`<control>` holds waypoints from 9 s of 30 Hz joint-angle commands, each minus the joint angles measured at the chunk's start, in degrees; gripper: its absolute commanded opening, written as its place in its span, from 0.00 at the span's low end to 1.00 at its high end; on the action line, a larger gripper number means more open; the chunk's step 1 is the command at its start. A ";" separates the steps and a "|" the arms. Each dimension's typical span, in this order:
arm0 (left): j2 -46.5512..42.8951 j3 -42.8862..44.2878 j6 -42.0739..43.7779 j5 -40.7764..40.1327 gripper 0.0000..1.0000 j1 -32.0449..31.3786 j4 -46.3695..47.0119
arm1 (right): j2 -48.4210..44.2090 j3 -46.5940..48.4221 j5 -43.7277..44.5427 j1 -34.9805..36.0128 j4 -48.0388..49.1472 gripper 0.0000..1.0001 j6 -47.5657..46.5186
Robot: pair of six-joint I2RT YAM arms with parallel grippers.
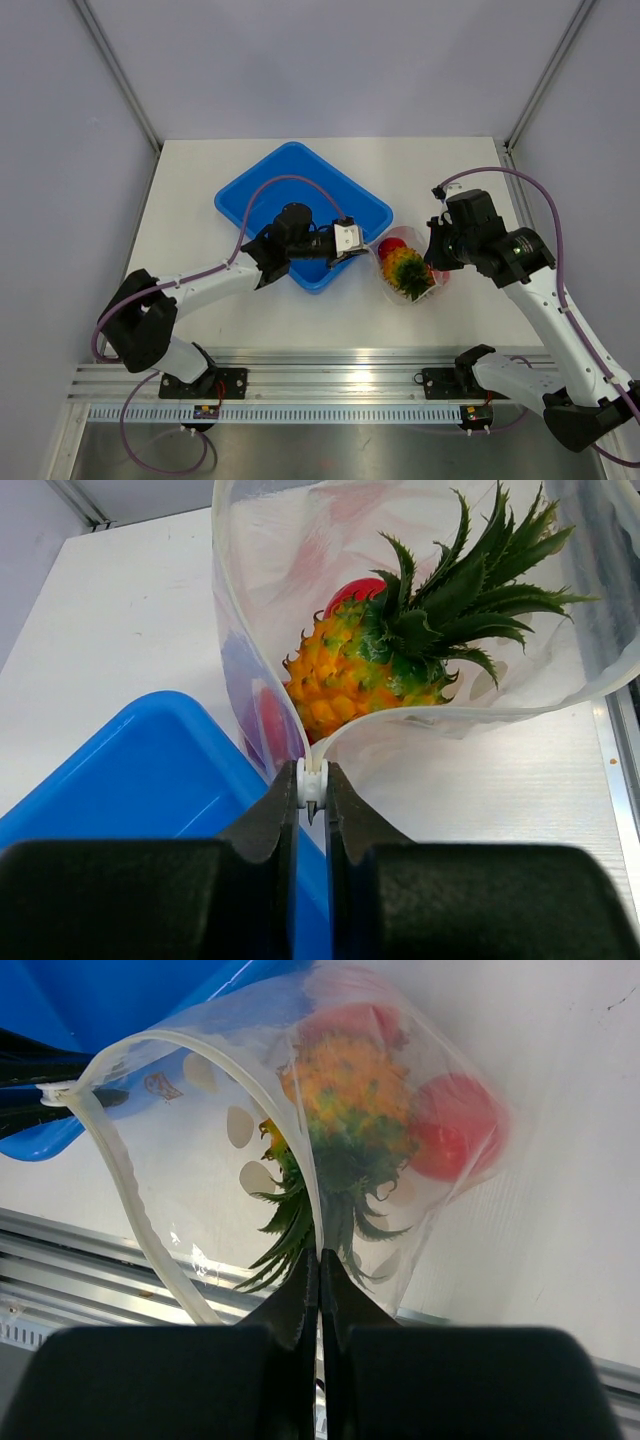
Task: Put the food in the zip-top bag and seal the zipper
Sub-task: Adjust the zipper food storage bag at the center of the board, then zip the zipper food storage bag at the center of the board.
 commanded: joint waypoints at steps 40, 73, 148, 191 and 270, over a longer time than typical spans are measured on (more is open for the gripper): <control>-5.93 13.05 -18.01 11.07 0.00 -0.08 -19.50 | 15.70 23.49 -0.27 12.34 -3.20 0.41 -10.62; -7.96 13.67 -13.52 16.44 0.00 1.15 -22.22 | 6.12 5.64 -12.30 12.34 19.21 0.40 -37.86; -6.81 11.30 -15.98 13.27 0.52 5.55 -24.78 | 3.14 -1.12 -6.68 12.26 23.87 0.00 -39.62; -11.21 -1.44 -32.06 16.25 0.00 8.10 -0.35 | 12.71 14.07 -30.76 12.34 11.04 0.43 -36.54; -10.51 0.48 -23.37 21.62 0.36 8.18 -6.66 | 22.30 17.86 -42.89 12.34 9.98 0.00 -43.67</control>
